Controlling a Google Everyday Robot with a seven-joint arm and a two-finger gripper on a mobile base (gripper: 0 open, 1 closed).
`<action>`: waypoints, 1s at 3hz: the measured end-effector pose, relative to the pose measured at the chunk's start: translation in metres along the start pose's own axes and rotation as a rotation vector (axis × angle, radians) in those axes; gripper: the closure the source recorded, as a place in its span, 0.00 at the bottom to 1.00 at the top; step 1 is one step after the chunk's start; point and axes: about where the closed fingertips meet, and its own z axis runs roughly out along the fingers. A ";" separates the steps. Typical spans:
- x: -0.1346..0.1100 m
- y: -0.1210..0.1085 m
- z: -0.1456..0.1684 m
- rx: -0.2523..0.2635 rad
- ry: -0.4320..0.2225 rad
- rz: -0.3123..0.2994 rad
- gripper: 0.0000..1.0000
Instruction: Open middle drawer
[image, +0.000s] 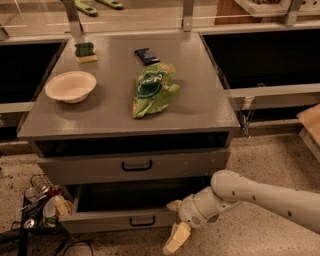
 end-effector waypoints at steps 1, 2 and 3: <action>-0.001 0.015 -0.003 -0.044 -0.003 -0.020 0.00; 0.000 0.013 -0.002 0.012 0.032 -0.014 0.00; -0.001 -0.002 -0.001 0.154 0.076 -0.010 0.00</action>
Offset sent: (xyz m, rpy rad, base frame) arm -0.0029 -0.0027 0.0058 -0.0988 -0.0643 -0.0417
